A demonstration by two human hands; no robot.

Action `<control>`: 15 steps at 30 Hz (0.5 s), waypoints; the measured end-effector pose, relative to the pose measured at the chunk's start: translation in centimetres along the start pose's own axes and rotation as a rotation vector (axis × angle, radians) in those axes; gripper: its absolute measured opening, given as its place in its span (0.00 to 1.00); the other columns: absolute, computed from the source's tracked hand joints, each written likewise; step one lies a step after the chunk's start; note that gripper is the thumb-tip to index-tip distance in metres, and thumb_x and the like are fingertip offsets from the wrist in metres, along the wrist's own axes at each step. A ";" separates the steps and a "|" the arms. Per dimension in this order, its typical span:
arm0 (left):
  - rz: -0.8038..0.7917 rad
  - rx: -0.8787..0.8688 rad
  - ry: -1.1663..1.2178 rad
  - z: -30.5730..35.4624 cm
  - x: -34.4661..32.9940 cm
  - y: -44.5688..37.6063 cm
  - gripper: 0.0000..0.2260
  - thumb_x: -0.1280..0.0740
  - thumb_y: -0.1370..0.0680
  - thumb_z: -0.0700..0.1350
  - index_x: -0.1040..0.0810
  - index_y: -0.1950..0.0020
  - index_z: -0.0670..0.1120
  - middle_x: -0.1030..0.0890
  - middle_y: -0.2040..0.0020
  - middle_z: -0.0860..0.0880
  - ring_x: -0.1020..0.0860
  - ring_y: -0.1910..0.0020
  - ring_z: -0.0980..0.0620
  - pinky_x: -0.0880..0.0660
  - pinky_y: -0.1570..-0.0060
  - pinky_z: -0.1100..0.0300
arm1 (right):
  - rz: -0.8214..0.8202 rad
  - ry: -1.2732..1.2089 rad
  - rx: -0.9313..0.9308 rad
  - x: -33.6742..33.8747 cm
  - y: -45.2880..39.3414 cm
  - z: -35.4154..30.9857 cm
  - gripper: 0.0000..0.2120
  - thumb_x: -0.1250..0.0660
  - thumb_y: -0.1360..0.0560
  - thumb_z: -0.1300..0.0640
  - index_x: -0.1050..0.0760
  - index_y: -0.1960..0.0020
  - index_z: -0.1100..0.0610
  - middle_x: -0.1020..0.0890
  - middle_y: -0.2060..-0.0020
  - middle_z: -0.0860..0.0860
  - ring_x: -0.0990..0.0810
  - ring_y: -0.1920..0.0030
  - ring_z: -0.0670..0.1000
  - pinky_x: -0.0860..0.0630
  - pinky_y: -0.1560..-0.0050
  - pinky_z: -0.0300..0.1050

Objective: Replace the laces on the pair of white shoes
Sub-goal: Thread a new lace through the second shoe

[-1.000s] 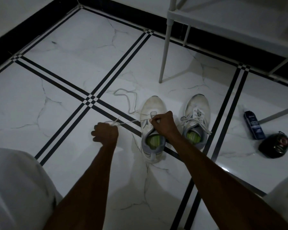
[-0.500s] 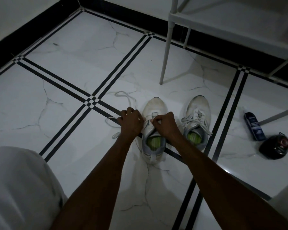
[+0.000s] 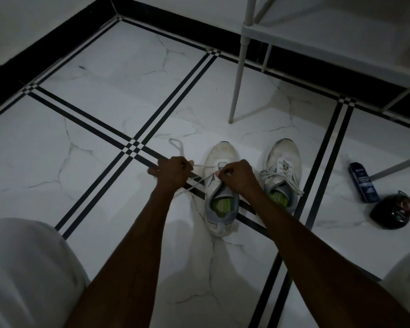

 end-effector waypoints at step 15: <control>0.065 -0.031 0.439 1.3 5.5 2.2 0.25 0.44 0.14 0.56 0.23 0.55 0.36 0.21 0.60 0.44 0.24 0.59 0.50 0.29 0.53 0.53 | 0.189 -0.227 -0.249 4.3 -2.4 -3.9 0.11 0.34 0.25 0.69 0.18 0.46 0.61 0.14 0.54 0.57 0.17 0.57 0.49 0.25 0.58 0.33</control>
Point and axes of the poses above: each hand's wrist, its own y-axis away from the middle knuckle, its own x-axis out of the back of the hand, z = x × y, the point moved 2 cm from there along -y, towards the middle knuckle
